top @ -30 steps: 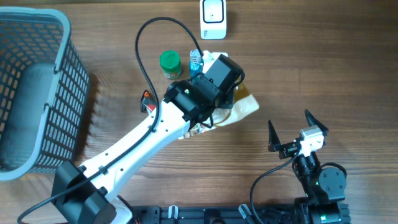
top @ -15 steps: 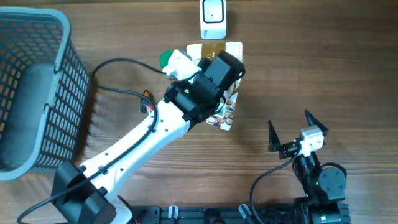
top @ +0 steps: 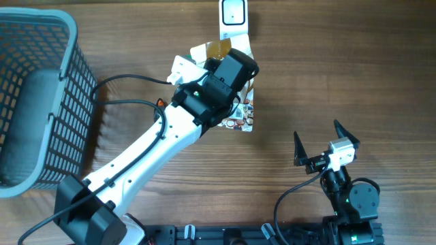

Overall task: Scan the item barcode
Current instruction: 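Reach the right gripper toward the bread bag held by the left gripper, then grasp the bread bag with the right gripper and release the left gripper, then carry the bread bag with the right gripper toward the scanner, then hold the bread bag's barcode over the scanner window with the right gripper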

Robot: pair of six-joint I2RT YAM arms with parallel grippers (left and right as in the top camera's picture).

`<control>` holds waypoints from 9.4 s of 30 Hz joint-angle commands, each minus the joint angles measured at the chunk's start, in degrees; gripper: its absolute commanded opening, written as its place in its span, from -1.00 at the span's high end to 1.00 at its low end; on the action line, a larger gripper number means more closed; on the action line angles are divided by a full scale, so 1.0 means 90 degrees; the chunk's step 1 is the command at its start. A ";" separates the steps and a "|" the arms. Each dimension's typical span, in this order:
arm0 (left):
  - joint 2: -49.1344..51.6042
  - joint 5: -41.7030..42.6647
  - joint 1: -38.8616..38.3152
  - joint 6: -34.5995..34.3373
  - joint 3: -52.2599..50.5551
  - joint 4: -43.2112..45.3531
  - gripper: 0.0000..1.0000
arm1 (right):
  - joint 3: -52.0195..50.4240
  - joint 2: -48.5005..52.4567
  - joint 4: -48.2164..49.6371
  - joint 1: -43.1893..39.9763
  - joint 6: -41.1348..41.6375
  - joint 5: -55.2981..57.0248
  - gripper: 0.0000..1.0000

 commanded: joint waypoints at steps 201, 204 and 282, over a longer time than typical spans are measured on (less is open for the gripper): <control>-0.1600 0.0600 0.1518 0.4464 -0.0010 -0.1450 -1.00 | 1.0299 1.3345 -0.3929 -0.0886 0.1348 -0.2671 -1.00; -0.1600 0.0600 0.1518 0.4464 -0.0010 -0.1447 -1.00 | 1.0292 1.3406 -0.3543 -0.0784 0.1292 -0.1897 -1.00; -0.1559 -0.0566 0.1525 0.4510 -0.0010 -0.1773 -1.00 | 1.0280 1.2968 0.0712 0.2288 -0.4979 0.4306 0.90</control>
